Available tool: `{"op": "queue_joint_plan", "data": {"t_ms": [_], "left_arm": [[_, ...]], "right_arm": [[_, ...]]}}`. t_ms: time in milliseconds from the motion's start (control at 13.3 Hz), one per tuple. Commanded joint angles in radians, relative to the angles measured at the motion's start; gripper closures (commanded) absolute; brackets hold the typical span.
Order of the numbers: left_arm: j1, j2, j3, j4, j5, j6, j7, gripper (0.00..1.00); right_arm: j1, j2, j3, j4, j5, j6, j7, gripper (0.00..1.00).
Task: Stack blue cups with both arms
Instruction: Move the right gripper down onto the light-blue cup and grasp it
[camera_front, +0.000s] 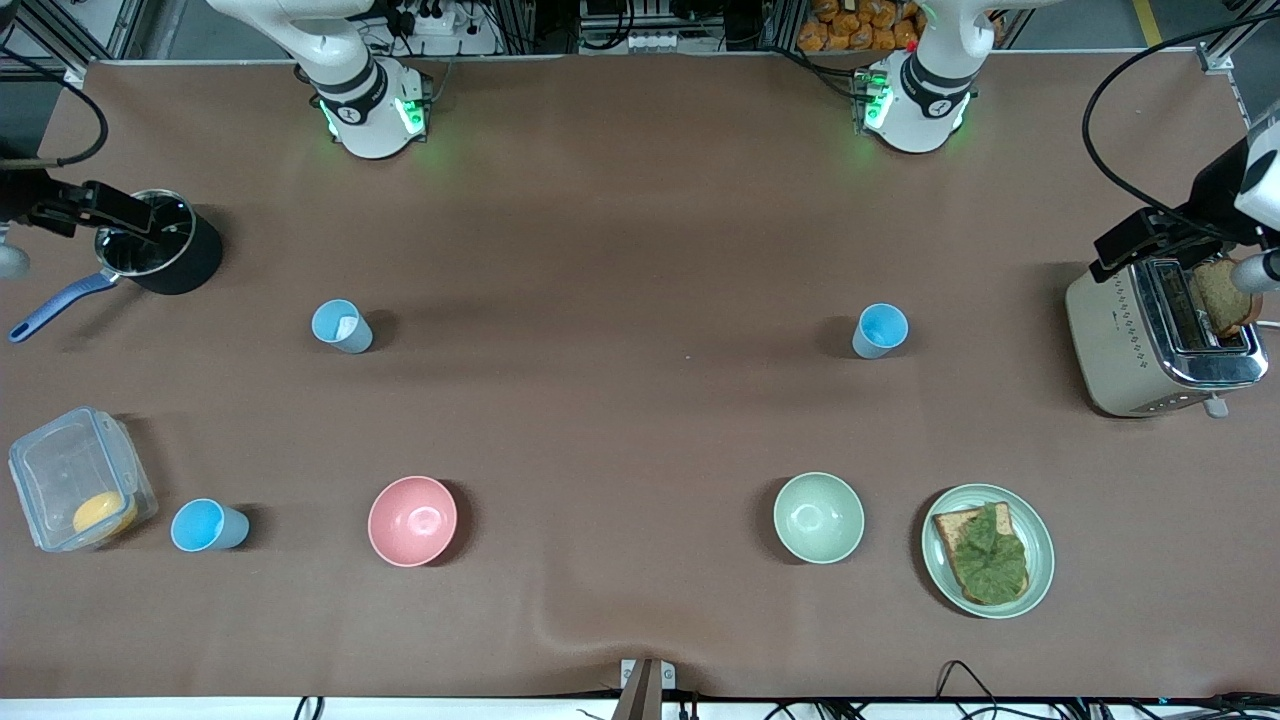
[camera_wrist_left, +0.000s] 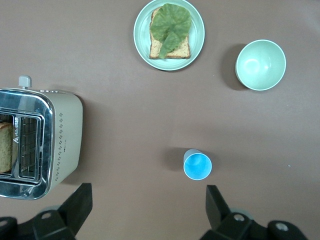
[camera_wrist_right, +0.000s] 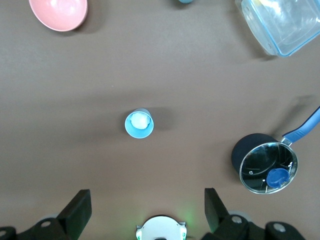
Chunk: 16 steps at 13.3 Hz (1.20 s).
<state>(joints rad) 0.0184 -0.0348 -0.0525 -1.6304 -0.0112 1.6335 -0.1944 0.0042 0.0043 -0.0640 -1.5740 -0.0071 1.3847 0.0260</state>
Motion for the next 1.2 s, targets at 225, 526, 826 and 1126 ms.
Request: {"op": "queue_joint_plan", "data": {"t_ms": [225, 526, 826, 1126], "left_arm": [[0.006, -0.004, -0.009, 0.007, 0.026, -0.018, -0.003, 0.0], [0.006, -0.004, -0.009, 0.007, 0.025, -0.018, -0.003, 0.0], [0.006, -0.004, -0.01, 0.007, 0.025, -0.018, 0.0, 0.0], [0.006, -0.004, -0.01, 0.007, 0.025, -0.018, -0.003, 0.0]], "right_arm": [[-0.052, 0.19, 0.009, -0.076, -0.005, 0.087, -0.034, 0.0], [-0.046, 0.177, 0.016, -0.306, -0.001, 0.348, -0.079, 0.0], [-0.052, 0.166, 0.016, -0.499, 0.012, 0.574, -0.15, 0.0], [-0.043, 0.16, 0.018, -0.636, 0.01, 0.715, -0.152, 0.0]]}}
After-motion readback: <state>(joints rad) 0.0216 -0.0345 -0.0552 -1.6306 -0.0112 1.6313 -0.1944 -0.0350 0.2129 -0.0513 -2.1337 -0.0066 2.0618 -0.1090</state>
